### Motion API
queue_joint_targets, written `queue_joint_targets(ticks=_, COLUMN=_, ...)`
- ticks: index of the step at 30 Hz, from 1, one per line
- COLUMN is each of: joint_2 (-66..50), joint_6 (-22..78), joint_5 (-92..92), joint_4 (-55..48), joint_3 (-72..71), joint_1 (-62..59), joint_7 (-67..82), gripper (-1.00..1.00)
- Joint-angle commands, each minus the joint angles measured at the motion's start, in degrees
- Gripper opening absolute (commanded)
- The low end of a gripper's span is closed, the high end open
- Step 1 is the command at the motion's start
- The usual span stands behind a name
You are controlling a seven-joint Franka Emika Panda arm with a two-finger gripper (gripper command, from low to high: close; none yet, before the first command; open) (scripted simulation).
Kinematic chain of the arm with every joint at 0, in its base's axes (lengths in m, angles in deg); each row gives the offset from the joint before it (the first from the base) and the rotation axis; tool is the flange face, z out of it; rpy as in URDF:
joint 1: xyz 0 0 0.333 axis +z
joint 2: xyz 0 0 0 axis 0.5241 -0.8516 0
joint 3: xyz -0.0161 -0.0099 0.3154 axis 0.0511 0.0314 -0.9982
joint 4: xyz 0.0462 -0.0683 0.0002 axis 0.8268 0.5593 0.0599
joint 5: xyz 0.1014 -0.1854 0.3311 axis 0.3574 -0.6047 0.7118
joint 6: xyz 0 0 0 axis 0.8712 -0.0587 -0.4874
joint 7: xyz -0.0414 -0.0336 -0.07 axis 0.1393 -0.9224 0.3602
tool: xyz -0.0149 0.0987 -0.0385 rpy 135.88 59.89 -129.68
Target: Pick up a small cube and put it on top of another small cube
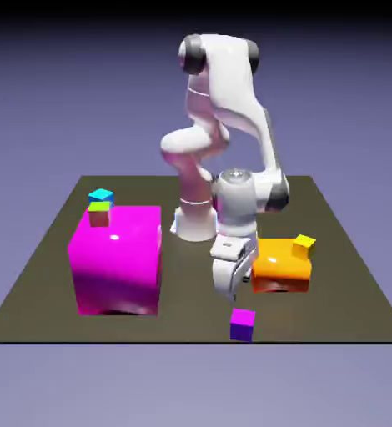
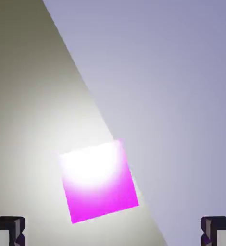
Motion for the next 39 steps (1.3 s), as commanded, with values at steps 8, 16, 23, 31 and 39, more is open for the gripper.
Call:
queue_joint_targets(ticks=8, joint_2=-12.8, joint_6=-4.0, joint_5=8.1, joint_4=-4.7, joint_3=-4.2, joint_1=-1.8, joint_7=10.6, gripper=0.00)
queue_joint_targets(ticks=16, joint_2=-3.6, joint_6=2.4, joint_5=1.2, joint_4=-2.1, joint_3=1.8, joint_1=3.6, joint_7=5.4, gripper=-1.00)
queue_joint_targets(ticks=23, joint_2=10.9, joint_6=8.5, joint_5=-7.9, joint_4=4.5, joint_3=-10.6, joint_1=4.1, joint_7=-6.8, gripper=-1.00)
queue_joint_targets(ticks=31, joint_2=27.5, joint_6=15.3, joint_5=-18.3, joint_4=12.0, joint_3=-24.6, joint_1=4.6, joint_7=-20.7, gripper=-1.00)
queue_joint_targets(ticks=39, joint_2=24.8, joint_6=7.2, joint_5=-21.3, joint_4=16.8, joint_3=-28.3, joint_1=4.6, joint_7=-24.6, gripper=-1.00)
